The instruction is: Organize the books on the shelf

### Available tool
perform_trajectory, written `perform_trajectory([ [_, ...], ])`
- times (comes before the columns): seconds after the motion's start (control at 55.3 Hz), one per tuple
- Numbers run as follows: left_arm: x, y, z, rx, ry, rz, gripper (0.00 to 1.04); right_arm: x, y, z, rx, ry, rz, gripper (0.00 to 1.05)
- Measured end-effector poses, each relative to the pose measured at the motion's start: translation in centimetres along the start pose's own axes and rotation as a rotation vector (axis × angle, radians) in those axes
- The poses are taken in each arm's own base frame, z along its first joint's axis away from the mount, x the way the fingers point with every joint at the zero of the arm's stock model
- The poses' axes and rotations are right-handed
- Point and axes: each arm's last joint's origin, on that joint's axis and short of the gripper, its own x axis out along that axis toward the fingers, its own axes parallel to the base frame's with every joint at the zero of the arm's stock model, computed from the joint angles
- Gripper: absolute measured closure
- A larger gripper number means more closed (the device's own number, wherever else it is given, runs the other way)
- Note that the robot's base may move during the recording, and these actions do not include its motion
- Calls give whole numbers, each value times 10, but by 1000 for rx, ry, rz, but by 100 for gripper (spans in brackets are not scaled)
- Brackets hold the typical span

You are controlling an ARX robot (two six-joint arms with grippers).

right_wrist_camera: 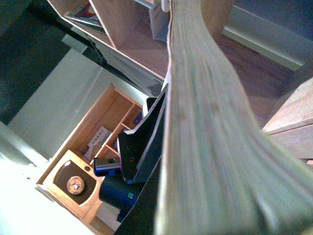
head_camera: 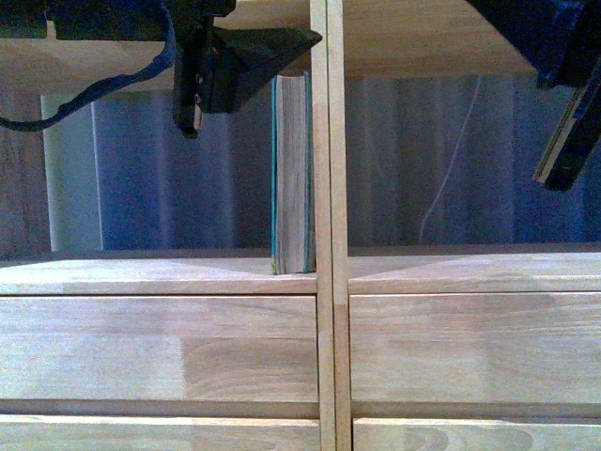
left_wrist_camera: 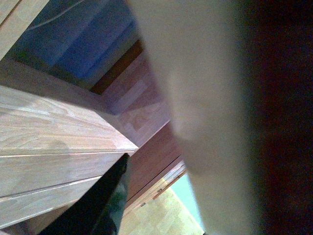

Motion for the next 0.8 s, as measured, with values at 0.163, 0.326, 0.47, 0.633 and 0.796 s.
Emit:
perform_trajectory([
  [0.163, -11, 6, 5, 20, -48, 35, 76, -1, 1, -1, -55, 15, -6, 67],
  [0.326, -33, 4, 22, 62, -135, 36, 96, -10, -7, 9, -85, -24, -54, 44],
  [0.47, -63, 3, 49, 120, -256, 48, 98, -27, -14, 27, -127, -87, -98, 22],
  [0.633, -99, 20, 72, 139, -336, 129, 98, -52, -21, 43, -140, -129, -149, 6],
  [0.796, -133, 37, 91, 209, -422, 281, 98, -77, -15, 51, -183, -158, -179, 7],
])
